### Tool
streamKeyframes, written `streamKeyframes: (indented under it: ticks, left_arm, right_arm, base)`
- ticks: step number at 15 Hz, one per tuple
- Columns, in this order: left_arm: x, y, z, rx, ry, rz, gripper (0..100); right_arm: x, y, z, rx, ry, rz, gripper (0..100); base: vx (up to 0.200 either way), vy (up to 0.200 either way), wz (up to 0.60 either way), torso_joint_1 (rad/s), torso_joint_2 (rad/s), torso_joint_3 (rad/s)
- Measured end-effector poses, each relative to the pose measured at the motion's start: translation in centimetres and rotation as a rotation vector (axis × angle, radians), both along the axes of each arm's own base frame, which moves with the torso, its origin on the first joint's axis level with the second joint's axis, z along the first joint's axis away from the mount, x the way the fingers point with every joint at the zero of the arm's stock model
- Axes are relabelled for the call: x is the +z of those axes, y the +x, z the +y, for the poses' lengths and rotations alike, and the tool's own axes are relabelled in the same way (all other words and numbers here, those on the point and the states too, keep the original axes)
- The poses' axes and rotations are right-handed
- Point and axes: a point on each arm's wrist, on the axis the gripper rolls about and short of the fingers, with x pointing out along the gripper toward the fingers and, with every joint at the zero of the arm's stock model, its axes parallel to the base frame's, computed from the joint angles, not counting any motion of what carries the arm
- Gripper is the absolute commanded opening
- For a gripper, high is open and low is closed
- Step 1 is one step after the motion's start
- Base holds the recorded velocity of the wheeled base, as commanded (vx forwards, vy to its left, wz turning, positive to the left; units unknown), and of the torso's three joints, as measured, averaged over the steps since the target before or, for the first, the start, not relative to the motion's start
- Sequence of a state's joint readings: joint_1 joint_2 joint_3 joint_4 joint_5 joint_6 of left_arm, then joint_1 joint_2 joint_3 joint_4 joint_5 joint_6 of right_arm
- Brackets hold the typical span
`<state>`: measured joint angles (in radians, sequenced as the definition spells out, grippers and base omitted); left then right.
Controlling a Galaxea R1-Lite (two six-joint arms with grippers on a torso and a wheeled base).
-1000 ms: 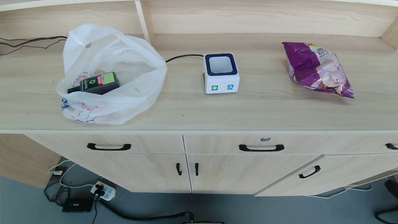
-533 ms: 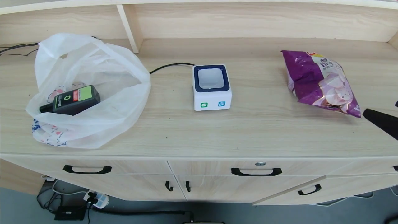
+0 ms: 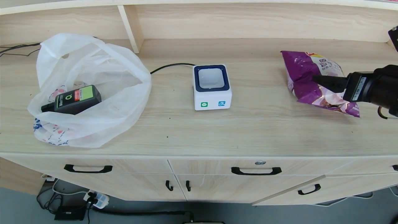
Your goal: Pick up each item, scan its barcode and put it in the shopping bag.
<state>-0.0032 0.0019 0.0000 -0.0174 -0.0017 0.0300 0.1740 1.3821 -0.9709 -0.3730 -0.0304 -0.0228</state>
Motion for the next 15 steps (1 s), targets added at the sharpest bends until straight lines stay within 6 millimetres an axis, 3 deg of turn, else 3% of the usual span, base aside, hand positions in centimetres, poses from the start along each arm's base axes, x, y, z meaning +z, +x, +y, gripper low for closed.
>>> streamKeyframes:
  ticks: [5,11,14,15]
  left_arm:
    - [0.0,0.0,0.0,0.0,0.002,-0.002,100]
    - [0.0,0.0,0.0,0.0,0.001,-0.002,100]
    - [0.0,0.0,0.0,0.001,-0.011,-0.002,100]
    - [0.0,0.0,0.0,0.002,-0.011,-0.002,100]
  right_arm:
    - [0.3,3.2,-2.4,-0.096,-0.023,-0.011,100]
    - [-2.2,6.2,-2.5,-0.071,-0.029,0.071,100]
    - [-1.1,8.0,-2.4,-0.073,-0.025,0.024,100]
    - [-0.8,8.5,-2.3,-0.074,-0.024,0.011,0]
  base:
    - [0.0,0.0,0.0,0.0,0.0,0.0]
    - [0.0,0.0,0.0,0.0,0.0,0.0]
    - [0.0,0.0,0.0,0.0,0.0,0.0]
    - [0.0,0.0,0.0,0.0,0.0,0.0]
